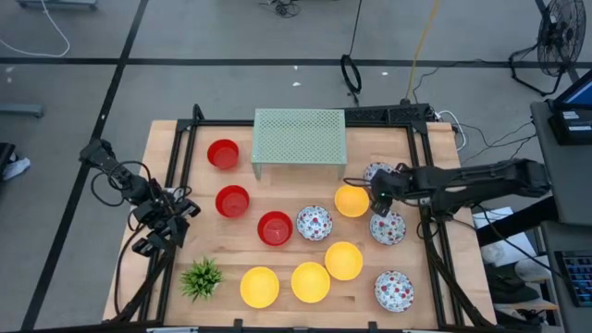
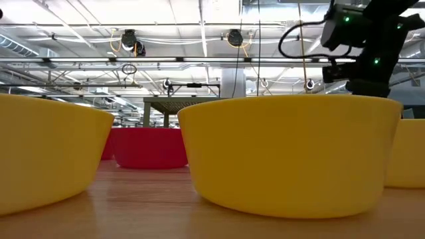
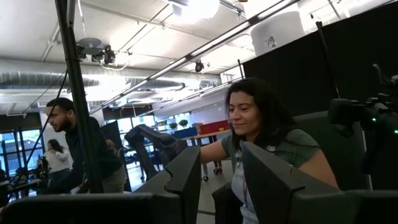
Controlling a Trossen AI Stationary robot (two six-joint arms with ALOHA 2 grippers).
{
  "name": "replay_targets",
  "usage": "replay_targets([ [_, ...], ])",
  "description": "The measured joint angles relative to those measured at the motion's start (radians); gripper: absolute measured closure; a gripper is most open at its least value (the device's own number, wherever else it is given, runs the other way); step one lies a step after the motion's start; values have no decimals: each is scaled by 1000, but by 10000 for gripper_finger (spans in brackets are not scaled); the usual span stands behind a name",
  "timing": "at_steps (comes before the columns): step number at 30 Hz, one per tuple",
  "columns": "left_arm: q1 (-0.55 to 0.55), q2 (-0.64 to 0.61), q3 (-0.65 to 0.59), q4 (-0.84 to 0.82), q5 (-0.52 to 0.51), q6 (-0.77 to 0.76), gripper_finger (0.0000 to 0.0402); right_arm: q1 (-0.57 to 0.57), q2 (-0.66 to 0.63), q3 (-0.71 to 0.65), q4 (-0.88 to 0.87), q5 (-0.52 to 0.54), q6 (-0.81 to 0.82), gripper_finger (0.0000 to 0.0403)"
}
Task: Pick & Place Mini bowls
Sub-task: Put the red patterned bowl on the shelf
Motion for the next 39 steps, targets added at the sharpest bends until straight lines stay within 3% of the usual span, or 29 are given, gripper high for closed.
replay_targets([
  [11, 0, 0, 0, 0, 0, 0, 279, -12, 131, 0, 68, 31, -112, 205],
  [15, 0, 0, 0, 0, 0, 0, 279, -12, 161, 0, 67, 36, -110, 255],
  [22, 0, 0, 0, 0, 0, 0, 279, -11, 177, 0, 70, 57, -105, 390],
  [32, 0, 0, 0, 0, 0, 0, 279, -12, 162, 4, 56, 90, -53, 399],
  [39, 0, 0, 0, 0, 0, 0, 279, -12, 128, 149, -83, 298, -61, 401],
])
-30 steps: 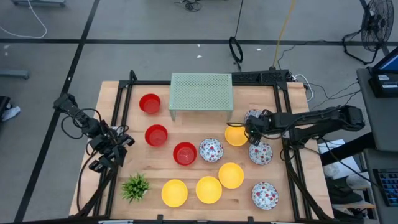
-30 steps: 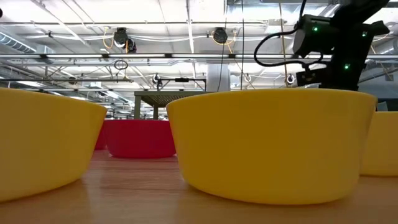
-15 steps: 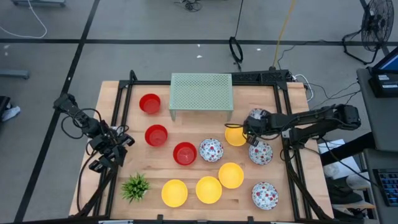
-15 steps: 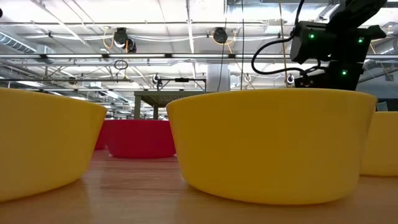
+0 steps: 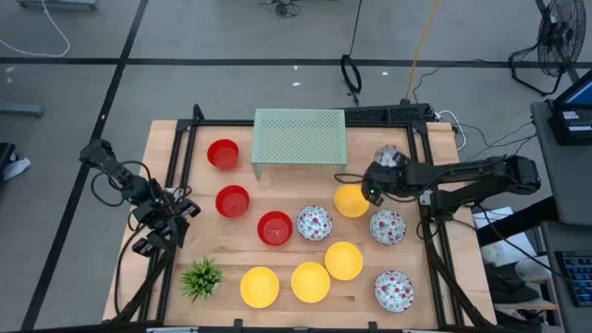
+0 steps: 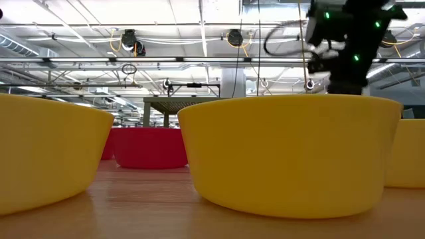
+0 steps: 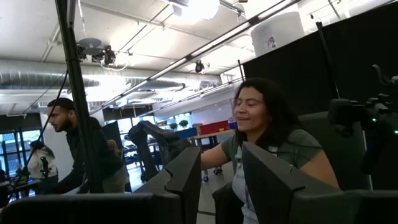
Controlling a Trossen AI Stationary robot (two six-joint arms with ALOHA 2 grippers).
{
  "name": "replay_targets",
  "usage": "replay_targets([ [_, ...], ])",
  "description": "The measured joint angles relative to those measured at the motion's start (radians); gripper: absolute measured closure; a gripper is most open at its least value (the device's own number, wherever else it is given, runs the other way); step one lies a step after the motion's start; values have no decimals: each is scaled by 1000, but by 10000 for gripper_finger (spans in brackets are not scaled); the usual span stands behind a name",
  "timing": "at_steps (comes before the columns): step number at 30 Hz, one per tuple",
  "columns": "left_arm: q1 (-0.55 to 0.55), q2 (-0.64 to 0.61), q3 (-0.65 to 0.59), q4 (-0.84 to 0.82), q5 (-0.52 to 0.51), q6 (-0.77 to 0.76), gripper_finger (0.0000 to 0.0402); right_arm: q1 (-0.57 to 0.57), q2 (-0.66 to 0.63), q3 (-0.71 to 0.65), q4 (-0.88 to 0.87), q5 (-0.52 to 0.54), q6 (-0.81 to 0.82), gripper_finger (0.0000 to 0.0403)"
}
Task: Pick & Place Mini bowls
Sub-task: Put the red patterned bowl on the shelf
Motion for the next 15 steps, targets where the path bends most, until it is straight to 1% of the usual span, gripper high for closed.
replay_targets([
  [2, 0, 0, 0, 0, 0, 0, 279, 0, -1, 67, -6, 41, -26, 401],
  [3, 0, 0, 0, 0, 0, 0, 279, 0, -1, 101, 1, 45, -47, 401],
  [6, 0, 0, 0, 0, 0, 0, 279, 1, -1, 193, 33, 45, -119, 401],
  [10, 0, 0, 0, 0, 0, 0, 279, 1, 0, 280, 144, 41, -236, 402],
  [12, 0, 0, 0, 0, 0, 0, 279, 1, 12, 312, 207, 13, -287, 402],
  [15, 0, 0, 0, 0, 0, 0, 279, -4, 52, 339, 287, -102, -336, 402],
])
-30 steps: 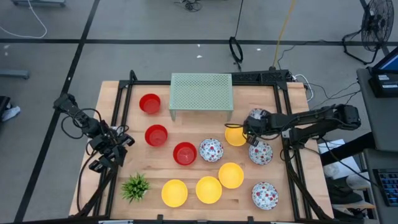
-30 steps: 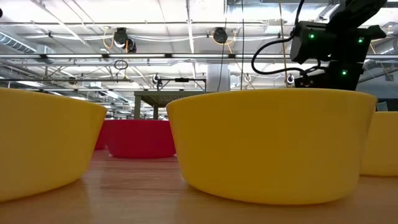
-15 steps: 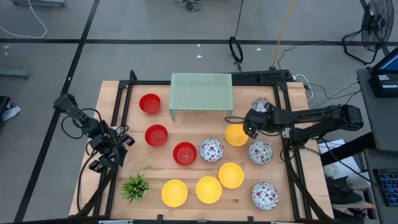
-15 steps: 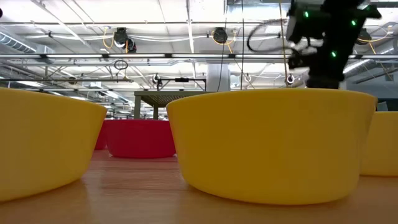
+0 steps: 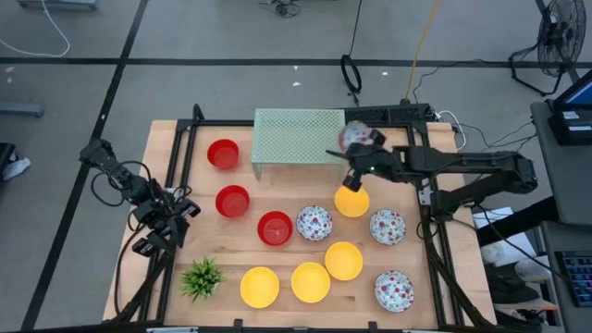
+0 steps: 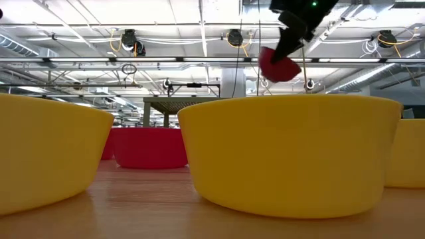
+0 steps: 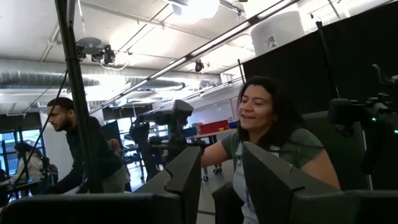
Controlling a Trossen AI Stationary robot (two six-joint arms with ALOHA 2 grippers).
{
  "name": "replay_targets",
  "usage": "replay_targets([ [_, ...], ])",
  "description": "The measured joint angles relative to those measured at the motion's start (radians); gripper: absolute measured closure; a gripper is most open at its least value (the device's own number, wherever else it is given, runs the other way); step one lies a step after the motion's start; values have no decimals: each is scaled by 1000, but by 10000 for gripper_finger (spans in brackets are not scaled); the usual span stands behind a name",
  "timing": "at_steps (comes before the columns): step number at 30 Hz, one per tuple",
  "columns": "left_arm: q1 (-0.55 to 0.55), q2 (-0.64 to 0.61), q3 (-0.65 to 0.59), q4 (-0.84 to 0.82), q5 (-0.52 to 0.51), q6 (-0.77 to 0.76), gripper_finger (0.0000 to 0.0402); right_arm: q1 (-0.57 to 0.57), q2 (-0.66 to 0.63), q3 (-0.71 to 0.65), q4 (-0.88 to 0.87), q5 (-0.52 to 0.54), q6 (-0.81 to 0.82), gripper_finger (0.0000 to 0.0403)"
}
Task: Pick & Place Mini bowls
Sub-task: Put the red patterned bowl on the shelf
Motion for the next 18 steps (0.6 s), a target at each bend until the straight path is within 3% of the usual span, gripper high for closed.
replay_targets([
  [4, 0, 0, 0, 0, 0, 0, 279, -18, 102, 41, 3, -96, -47, 402],
  [8, 0, 0, 0, 0, 0, 0, 279, -53, 188, 108, -65, -91, -114, 402],
  [18, 0, 0, 0, 0, 0, 0, 279, -215, 298, 209, -51, -94, -262, 402],
])
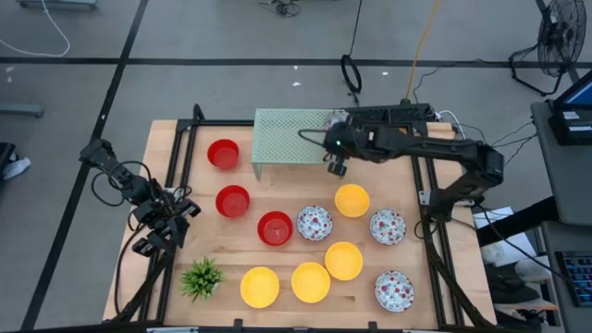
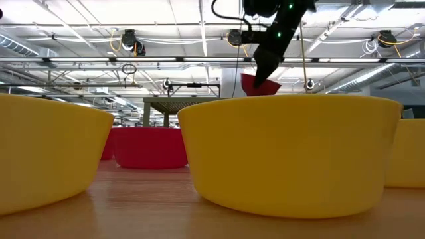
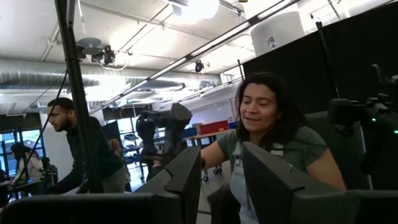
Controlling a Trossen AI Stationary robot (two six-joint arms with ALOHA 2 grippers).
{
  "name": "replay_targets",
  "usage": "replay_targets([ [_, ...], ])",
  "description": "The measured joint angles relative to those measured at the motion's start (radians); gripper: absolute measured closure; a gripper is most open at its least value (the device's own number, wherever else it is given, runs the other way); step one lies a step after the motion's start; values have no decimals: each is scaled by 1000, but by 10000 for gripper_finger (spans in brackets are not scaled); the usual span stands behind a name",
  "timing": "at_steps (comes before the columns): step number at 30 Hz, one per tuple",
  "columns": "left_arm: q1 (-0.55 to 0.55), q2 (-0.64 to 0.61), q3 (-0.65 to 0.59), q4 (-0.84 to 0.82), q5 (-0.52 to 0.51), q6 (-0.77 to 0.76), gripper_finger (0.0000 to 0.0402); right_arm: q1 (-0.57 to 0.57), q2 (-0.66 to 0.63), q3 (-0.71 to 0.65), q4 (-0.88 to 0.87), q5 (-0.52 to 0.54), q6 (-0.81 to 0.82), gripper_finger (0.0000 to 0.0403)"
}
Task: Pick & Place Mini bowls
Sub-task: Put the red patterned bowl on the shelf
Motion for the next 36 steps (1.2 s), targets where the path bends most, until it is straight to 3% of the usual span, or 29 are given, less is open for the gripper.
replay_targets([
  [5, 0, 0, 0, 0, 0, 0, 279, -82, 30, 2, 71, -4, -37, 403],
  [16, 0, 0, 0, 0, 0, 0, 279, -172, 59, 5, 156, -208, 23, 401],
  [23, 0, 0, 0, 0, 0, 0, 279, -169, 62, 5, 152, -185, 21, 400],
  [29, 0, 0, 0, 0, 0, 0, 279, -155, 66, 87, 2, -185, 34, 400],
  [36, 0, 0, 0, 0, 0, 0, 279, -143, 65, 126, -36, -187, 45, 400],
])
